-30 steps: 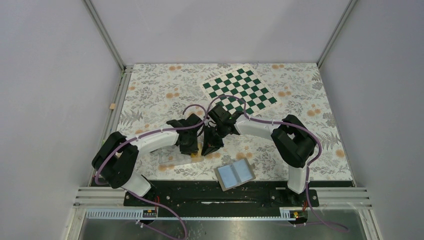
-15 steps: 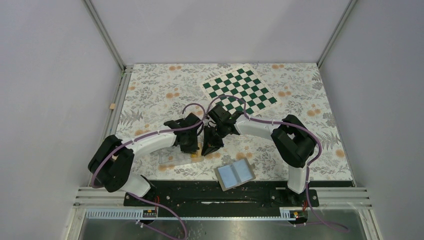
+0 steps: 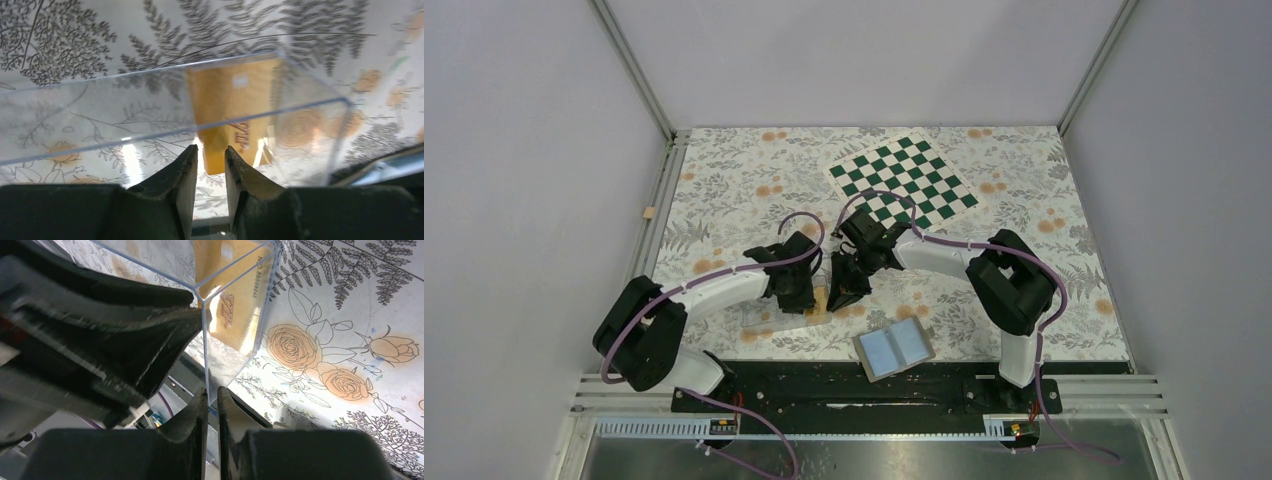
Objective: Put the credit cards into the card holder
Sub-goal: Pick up the credit card from the storage box.
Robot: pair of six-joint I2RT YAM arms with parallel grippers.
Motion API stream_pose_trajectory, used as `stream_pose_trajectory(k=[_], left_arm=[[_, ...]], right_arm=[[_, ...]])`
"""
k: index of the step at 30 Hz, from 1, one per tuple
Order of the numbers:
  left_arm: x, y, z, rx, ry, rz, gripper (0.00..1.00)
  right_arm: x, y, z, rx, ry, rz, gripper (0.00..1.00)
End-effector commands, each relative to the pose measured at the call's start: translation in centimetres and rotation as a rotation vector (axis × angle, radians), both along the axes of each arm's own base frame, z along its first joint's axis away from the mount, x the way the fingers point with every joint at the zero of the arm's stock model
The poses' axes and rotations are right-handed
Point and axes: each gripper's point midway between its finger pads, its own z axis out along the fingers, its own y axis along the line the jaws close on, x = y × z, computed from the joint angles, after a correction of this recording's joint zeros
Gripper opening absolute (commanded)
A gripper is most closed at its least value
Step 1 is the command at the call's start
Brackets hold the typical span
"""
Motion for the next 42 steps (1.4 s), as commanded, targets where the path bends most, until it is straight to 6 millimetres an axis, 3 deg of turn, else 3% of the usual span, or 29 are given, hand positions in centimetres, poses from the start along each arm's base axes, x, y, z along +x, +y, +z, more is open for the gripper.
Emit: stream_pose_trajectory(k=[1,6,11,22,28,32,36,42], left_arm=[[-0.4,0.4,-1.6,0.002,0.028,0.018,0.27],[-0.6,-0.3,-2.5,-0.023,0.053,0.01,0.2],[-0.5,-1.0,-1.8,-0.063,0.042,0.003,0.0],[0.4,-2.4,1.9,-0.176,-0.044,-0.003,0.0],[0.5,-2.4,2.7,-0.18,-0.06,-0.005,0.0],[0.4,-1.2,2.1,-0.116,-0.051,0.006,0.01],[-0.2,-0.3,0.7,-0.069,-0.008,0.019,0.23],[-0.7,-0.4,-0.9,-0.118,0.021,0.041,0.25]], right_arm=[[-1.1,0.3,-0.6,0.004,0.028,0.036,0.04],[-1.1,0.2,-0.7,0.001,0.031,0.035,0.04],[-1.2,0.2,-0.8,0.0,0.033,0.036,0.04],[-1.2,0.2,-0.9,-0.003,0.036,0.036,0.04],[-1.2,0.1,-1.0,-0.004,0.037,0.035,0.04],[-1.3,0.1,-1.0,-0.005,0.04,0.037,0.04],[-1.3,0.1,-1.0,-0.004,0.04,0.036,0.04],[-1.4,0.1,-1.0,-0.003,0.043,0.039,0.04]])
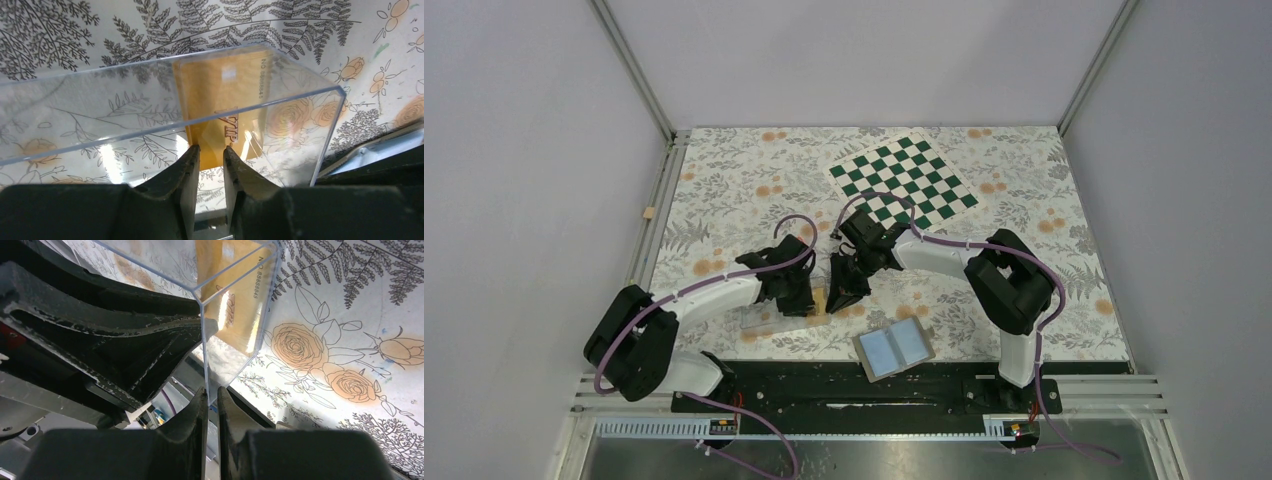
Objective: Put the credit cards into the card holder
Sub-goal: Pick up the credit card from the storage box.
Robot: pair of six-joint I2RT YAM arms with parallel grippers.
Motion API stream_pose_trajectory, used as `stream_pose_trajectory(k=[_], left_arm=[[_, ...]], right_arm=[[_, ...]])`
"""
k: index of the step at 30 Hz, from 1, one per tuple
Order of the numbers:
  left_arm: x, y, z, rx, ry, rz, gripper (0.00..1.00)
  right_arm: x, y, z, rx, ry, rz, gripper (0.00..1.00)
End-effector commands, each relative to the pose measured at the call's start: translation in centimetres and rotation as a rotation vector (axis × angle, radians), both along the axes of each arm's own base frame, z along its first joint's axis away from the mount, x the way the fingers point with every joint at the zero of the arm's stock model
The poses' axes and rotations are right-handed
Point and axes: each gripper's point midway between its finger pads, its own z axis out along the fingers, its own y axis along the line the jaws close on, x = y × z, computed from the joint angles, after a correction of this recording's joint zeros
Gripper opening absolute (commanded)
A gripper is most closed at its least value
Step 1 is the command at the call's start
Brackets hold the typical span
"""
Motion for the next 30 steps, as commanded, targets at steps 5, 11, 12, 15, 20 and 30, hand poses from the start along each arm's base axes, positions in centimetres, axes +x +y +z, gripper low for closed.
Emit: stream_pose_trajectory(k=[5,11,12,15,20,30], left_arm=[[-0.2,0.5,-1.7,-0.004,0.027,0.028,0.23],[-0.6,1.6,-2.5,0.061,0.051,0.028,0.29],[-0.7,1.9,-2.4,0.074,0.053,0.027,0.34],[-0.7,2.0,-2.0,0.072,0.044,0.02,0.37],[0.1,2.0,-1.0,0.061,-0.015,0.032,0.37],[0.2,2.2,-0.3,0.053,-0.049,0.033,0.36]], right_arm=[[-1.0,-0.1,-1.1,-0.017,0.025,0.027,0.04],[-1.1,-0.1,-1.2,-0.018,0.028,0.03,0.04],[-1.2,-0.1,-1.1,-0.017,0.027,0.03,0.04],[-1.2,-0.2,-1.2,-0.019,0.027,0.031,0.04],[-1.2,-0.1,-1.3,-0.019,0.033,0.032,0.04],[-1.3,-0.1,-1.5,-0.017,0.038,0.033,0.04]])
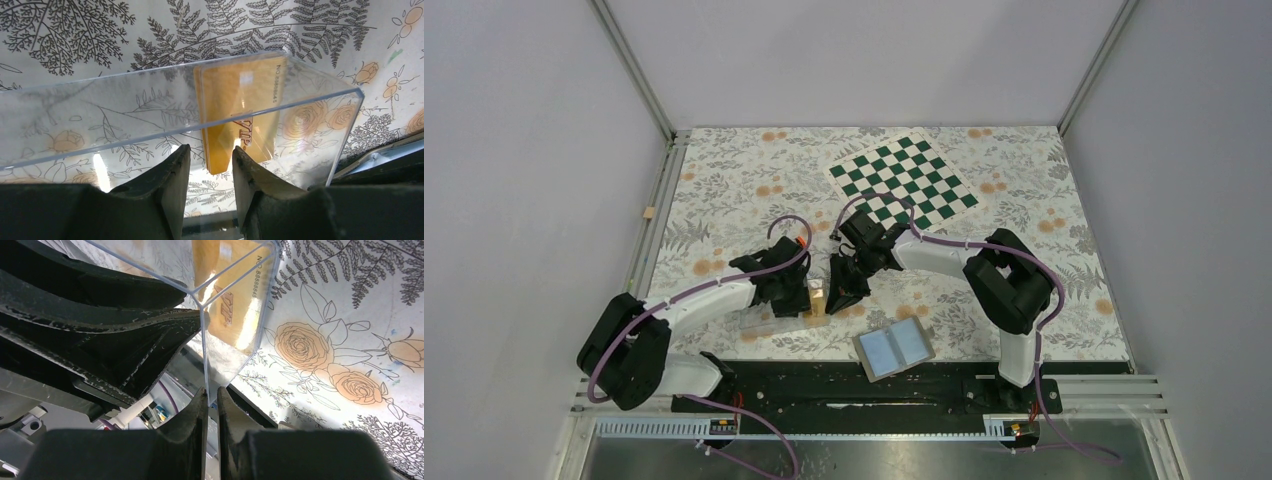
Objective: Put the credit cards into the card holder
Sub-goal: Pick up the credit card from the storage box.
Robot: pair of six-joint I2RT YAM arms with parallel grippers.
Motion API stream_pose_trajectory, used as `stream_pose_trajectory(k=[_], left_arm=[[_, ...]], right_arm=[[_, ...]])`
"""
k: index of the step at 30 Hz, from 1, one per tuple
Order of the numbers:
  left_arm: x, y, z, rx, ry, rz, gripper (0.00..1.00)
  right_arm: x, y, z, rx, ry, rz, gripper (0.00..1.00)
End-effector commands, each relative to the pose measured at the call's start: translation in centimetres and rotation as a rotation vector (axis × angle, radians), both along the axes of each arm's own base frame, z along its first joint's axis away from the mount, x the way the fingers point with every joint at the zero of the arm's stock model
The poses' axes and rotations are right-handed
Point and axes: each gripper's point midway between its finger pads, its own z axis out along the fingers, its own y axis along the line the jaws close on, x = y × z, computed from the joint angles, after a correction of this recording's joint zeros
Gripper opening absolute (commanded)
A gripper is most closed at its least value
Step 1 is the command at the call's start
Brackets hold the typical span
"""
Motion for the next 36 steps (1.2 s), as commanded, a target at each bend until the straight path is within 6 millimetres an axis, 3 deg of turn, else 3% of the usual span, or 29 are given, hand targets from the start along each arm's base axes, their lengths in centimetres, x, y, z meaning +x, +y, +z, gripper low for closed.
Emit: stream_pose_trajectory(k=[1,8,13,27,36], left_arm=[[0.3,0.6,-0.3,0.024,-0.017,0.001,0.35],[-0.3,-0.4,-2.4,0.004,0.051,-0.016,0.26],[-0.4,-1.0,-2.3,0.017,0.046,-0.032,0.0],[0.7,-2.1,1.5,0.016,-0.04,-0.053,0.0],[0.8,-2.3,2.4,-0.012,-0.062,-0.051,0.0]], right_arm=[[-1.0,-0.2,-1.4,-0.026,0.023,0.025,0.04],[-1.1,-0.2,-1.5,-0.028,0.025,0.025,0.04],[-1.2,-0.2,-1.5,-0.029,0.027,0.026,0.04],[-1.1,-0.2,-1.5,-0.028,0.027,0.026,0.04],[-1.2,-0.2,-1.5,-0.027,0.028,0.027,0.04]])
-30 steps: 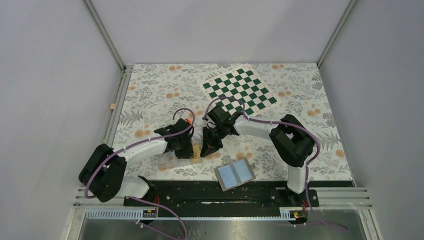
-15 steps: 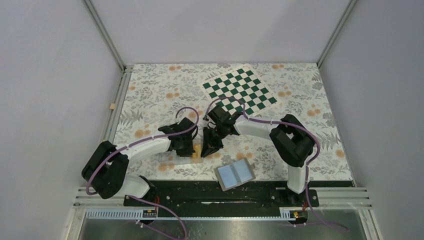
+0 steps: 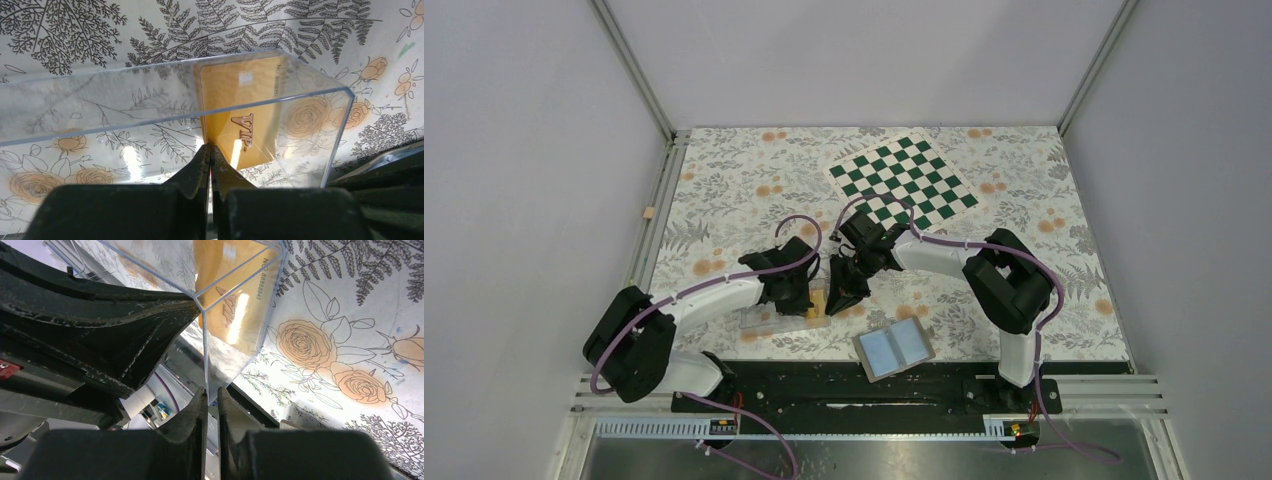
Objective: Put the credit cards into the card holder
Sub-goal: Pick up the credit card from the storage box.
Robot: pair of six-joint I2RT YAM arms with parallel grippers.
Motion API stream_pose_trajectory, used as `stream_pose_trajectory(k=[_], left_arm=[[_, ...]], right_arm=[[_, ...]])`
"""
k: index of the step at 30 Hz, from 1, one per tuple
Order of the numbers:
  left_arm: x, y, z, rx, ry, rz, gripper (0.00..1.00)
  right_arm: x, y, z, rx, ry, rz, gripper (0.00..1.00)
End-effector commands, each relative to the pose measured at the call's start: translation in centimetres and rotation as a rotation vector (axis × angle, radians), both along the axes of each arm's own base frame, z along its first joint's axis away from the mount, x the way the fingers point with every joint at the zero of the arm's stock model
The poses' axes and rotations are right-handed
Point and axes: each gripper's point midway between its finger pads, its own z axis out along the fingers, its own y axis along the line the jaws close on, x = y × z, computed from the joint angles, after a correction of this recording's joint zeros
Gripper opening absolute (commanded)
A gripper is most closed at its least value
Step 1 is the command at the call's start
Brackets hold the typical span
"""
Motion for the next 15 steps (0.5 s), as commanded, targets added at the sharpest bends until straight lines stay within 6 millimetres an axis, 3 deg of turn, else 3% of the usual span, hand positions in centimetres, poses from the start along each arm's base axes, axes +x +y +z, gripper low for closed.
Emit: stream_pose_trajectory(k=[1,12,15], left_arm=[[1.0,-1.9,2.4,-0.086,-0.054,-0.008,0.0],[1.3,-2.3,3.4,-0.117,-0.08,-0.001,0.0],[1.4,-2.3,3.9,-0.129,-0.096,0.008,0.04]], right_arm=[[-0.9,-0.3,-1.5,-0.032,0.013,0.022,0.04],[-0.9,-0.3,-1.6,-0.035,0.014,0.022,0.04],[-0.9,-0.3,-1.6,-0.035,0.015,0.022,0.04]])
